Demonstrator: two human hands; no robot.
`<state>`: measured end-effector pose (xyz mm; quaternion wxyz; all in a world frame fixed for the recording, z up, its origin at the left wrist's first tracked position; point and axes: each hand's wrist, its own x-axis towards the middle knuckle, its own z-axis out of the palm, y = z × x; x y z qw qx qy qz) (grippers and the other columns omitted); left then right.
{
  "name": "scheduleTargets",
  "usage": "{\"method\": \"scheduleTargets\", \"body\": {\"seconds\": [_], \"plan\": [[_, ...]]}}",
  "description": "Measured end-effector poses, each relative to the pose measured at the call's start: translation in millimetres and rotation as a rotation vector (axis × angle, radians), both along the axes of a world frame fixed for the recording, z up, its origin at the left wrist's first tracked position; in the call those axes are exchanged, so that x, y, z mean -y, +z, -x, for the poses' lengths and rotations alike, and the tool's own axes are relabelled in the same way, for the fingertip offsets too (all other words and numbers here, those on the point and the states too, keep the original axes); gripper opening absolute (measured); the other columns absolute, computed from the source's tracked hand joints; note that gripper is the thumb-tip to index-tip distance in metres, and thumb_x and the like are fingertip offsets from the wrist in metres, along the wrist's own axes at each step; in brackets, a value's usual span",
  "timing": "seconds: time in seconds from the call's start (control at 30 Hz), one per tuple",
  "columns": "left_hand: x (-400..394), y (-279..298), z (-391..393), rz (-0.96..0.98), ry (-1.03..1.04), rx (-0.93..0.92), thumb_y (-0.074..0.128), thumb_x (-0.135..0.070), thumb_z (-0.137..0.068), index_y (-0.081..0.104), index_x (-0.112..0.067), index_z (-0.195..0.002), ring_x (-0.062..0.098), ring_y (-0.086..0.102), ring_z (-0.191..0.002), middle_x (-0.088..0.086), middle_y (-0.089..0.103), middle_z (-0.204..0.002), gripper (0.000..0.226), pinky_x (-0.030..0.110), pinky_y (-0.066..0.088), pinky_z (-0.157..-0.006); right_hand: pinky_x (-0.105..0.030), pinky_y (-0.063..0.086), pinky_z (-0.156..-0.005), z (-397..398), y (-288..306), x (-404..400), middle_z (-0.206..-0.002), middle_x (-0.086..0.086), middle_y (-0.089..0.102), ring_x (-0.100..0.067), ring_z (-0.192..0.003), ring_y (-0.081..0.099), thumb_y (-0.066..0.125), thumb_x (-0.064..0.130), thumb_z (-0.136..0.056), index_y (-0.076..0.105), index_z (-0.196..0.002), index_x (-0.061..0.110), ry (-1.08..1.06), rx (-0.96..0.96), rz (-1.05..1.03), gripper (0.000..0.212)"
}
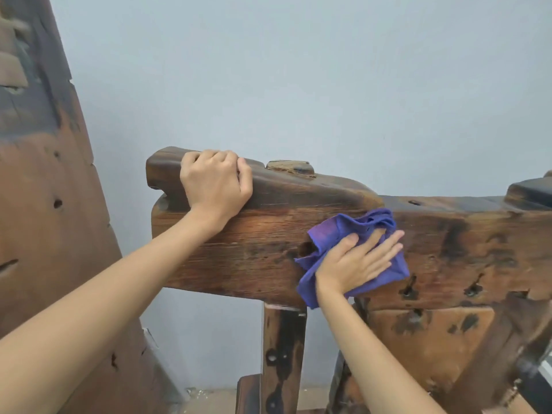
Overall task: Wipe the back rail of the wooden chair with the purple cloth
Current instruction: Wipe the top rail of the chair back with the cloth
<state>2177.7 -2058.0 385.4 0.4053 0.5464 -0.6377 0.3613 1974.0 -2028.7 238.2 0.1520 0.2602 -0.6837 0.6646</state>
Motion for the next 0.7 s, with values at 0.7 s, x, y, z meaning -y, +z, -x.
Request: {"method": "scheduleTargets", "body": {"seconds": [0.7], "plan": [[21, -55, -103, -0.67, -0.773, -1.443, 0.011, -0.096, -0.077, 0.075, -0.015, -0.116, 0.037, 0.067, -0.114, 0.018, 0.074, -0.117, 0.11, 0.051, 0.045, -0.109, -0.044, 0.042, -0.08, -172, 182, 30, -0.107, -0.007, 0.075, -0.034, -0.105, 0.069, 0.025, 0.056, -0.089, 0.073, -0.103, 0.023, 0.537, -0.758, -0.518, 0.061]]}}
